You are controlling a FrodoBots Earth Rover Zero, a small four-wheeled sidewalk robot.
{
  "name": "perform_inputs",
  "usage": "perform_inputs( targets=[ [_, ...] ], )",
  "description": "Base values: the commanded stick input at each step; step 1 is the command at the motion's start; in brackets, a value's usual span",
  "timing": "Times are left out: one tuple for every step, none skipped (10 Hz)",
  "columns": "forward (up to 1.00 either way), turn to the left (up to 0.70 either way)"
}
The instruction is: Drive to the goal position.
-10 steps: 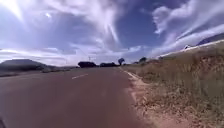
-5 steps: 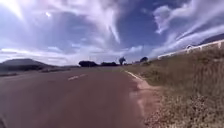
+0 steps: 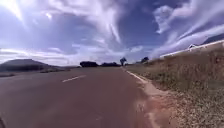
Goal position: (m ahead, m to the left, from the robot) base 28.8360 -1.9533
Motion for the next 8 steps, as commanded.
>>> perform_inputs(
  targets=[
    [1.0,0.0],
    [1.0,0.0],
    [1.0,0.0],
    [1.0,0.0],
    [1.0,0.0],
    [1.0,0.0],
    [1.0,0.0],
    [1.0,0.0]
  ],
)
